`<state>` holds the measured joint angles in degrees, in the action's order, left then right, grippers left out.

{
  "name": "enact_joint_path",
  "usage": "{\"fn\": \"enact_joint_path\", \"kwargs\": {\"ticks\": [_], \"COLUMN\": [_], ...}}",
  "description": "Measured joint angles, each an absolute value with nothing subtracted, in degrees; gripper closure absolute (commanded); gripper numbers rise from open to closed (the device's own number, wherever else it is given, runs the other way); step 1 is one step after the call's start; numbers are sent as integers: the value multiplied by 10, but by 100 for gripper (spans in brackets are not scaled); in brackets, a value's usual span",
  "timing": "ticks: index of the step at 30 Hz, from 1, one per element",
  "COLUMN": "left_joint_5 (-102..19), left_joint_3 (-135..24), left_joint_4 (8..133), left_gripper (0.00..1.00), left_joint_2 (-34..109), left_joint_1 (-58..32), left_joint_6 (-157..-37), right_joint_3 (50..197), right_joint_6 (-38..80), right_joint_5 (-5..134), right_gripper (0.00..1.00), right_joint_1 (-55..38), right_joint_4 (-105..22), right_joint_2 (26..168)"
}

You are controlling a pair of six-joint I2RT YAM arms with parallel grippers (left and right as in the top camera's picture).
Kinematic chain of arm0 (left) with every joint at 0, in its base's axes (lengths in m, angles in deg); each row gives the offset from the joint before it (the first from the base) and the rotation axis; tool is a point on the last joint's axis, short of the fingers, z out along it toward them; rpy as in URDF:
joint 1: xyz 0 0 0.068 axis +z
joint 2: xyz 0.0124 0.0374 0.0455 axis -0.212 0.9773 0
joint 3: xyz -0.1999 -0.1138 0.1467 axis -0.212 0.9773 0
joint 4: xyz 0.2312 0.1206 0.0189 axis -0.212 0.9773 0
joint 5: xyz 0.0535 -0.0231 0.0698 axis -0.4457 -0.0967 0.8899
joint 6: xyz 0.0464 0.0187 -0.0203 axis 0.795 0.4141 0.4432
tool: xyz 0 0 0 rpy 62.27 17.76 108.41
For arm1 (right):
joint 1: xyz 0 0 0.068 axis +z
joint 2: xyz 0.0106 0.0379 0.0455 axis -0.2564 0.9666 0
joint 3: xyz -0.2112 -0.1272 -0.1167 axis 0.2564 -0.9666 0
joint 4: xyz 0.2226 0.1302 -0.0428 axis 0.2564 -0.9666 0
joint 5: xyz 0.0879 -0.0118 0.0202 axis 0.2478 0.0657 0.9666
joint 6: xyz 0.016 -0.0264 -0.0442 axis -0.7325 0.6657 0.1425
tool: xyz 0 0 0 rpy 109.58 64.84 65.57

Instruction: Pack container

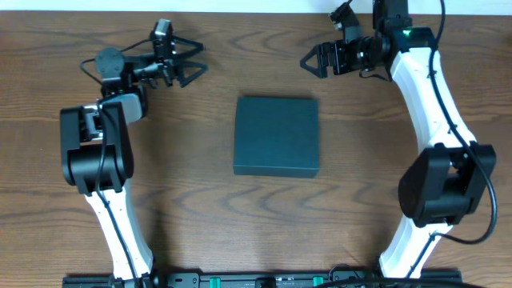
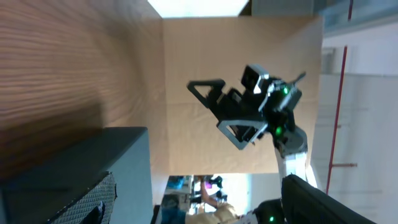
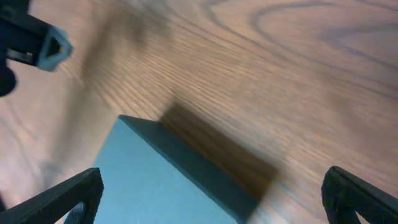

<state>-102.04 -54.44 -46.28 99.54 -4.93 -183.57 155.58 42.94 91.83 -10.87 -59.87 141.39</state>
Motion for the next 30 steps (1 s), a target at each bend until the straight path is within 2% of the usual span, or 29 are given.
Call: {"fn": "enact_joint_path", "kwargs": {"ticks": [8, 17, 24, 30], "left_joint_5": [-1025, -1029, -1031, -1033], "left_joint_3": [-544, -545, -545, -546], "left_joint_4": [-529, -533, -478, -448], "left_gripper": [17, 16, 17, 16], "left_joint_2": [974, 809, 681, 633], "left_joint_1": [-1, 48, 88, 101], "left_joint_6": [-1893, -1929, -1929, -1929], "right_joint_3": [1556, 1556, 1558, 1558], "right_joint_6": [429, 430, 421, 401], "right_joint_5": [849, 816, 764, 694], "right_gripper": [1, 1, 1, 1], "right_joint_1": [-109, -109, -109, -109], "right_joint_4": [-634, -666, -735, -819], "right_joint_2": [1347, 1274, 1230, 1196]}}
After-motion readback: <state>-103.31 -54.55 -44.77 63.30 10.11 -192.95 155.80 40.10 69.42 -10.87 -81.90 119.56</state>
